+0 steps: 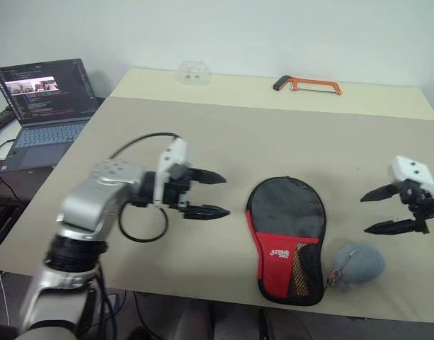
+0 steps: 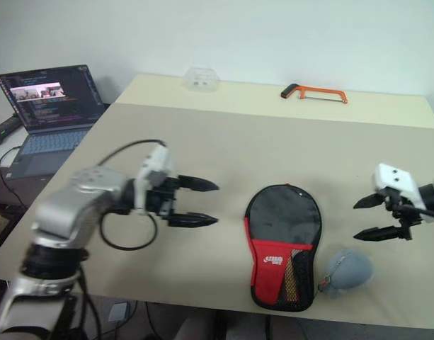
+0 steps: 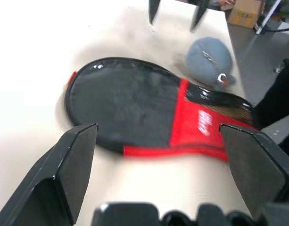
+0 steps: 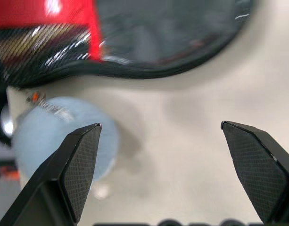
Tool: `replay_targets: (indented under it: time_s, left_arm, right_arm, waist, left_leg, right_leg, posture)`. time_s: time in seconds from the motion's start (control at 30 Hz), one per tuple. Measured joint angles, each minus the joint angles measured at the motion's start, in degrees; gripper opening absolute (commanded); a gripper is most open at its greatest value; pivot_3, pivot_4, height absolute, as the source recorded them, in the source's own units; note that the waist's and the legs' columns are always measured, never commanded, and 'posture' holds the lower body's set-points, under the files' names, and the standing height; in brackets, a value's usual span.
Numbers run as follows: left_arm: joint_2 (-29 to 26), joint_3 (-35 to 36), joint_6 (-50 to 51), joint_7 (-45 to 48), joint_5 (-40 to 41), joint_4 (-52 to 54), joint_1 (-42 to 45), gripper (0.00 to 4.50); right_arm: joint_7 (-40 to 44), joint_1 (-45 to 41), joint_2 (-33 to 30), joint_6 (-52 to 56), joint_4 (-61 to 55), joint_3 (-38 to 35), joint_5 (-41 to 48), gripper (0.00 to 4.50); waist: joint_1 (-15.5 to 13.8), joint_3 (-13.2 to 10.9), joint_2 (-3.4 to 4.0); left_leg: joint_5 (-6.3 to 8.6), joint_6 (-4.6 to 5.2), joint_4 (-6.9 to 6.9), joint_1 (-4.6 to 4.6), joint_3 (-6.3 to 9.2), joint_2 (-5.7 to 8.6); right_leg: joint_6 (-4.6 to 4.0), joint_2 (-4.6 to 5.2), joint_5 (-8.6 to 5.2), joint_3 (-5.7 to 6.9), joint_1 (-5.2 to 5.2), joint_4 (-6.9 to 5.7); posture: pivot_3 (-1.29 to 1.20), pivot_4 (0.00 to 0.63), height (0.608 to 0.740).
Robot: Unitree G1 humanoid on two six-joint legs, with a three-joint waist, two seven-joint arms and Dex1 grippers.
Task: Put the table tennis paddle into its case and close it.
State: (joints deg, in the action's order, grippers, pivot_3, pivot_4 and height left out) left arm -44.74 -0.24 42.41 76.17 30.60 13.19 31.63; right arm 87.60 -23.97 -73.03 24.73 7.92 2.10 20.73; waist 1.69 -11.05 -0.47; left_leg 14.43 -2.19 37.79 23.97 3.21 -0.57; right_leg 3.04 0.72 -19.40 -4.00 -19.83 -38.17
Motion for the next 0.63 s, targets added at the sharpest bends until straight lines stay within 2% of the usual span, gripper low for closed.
replay_targets:
  time_s: [0.17,0.3,0.43,0.63]
  left_arm:
    - [-10.8,8.6,0.7,3.7,3.7,-0.4,-6.9,4.50]
    - [-17.2,14.2,0.4,5.5,4.5,-2.7,-11.7,4.50]
    - [-21.3,19.2,-0.4,6.0,4.9,-5.0,-14.2,4.50]
    - [-22.2,22.4,-0.7,5.1,5.1,-5.3,-19.2,4.50]
  right_arm:
    - [0.2,8.4,-0.8,-1.3,3.0,-8.6,4.8,4.48]
    - [0.4,14.7,-2.3,-0.6,1.6,-15.7,8.8,4.48]
    - [0.6,18.6,-3.6,1.1,0.2,-22.1,12.2,4.48]
    - [0.6,20.1,-3.3,1.8,-2.1,-22.2,12.8,4.48]
  waist:
    - [-0.1,-0.1,0.09]
    - [0.0,-0.2,0.09]
    - [0.2,-0.2,0.10]
    - [0.2,-0.2,0.11]
  left_leg:
    - [0.00,0.01,0.02,0.00,-0.03,-0.01]
    - [-0.01,0.00,0.08,-0.02,-0.20,0.00]
    - [-0.08,0.02,0.07,-0.22,-0.17,-0.08]
    - [-0.08,0.02,0.04,-0.14,-0.29,-0.07]
  right_leg:
    - [-0.04,0.00,-0.02,0.00,-0.04,-0.09]
    - [-0.10,0.02,-0.13,-0.10,-0.33,-0.71]
    - [-0.18,-0.06,-0.15,-0.08,-0.28,-0.92]
    - [-0.18,-0.03,-0.15,-0.14,-0.38,-0.88]
  posture:
    - [0.00,0.150,0.740]
    - [0.00,0.150,0.740]
    - [0.00,0.150,0.740]
    - [0.00,0.150,0.740]
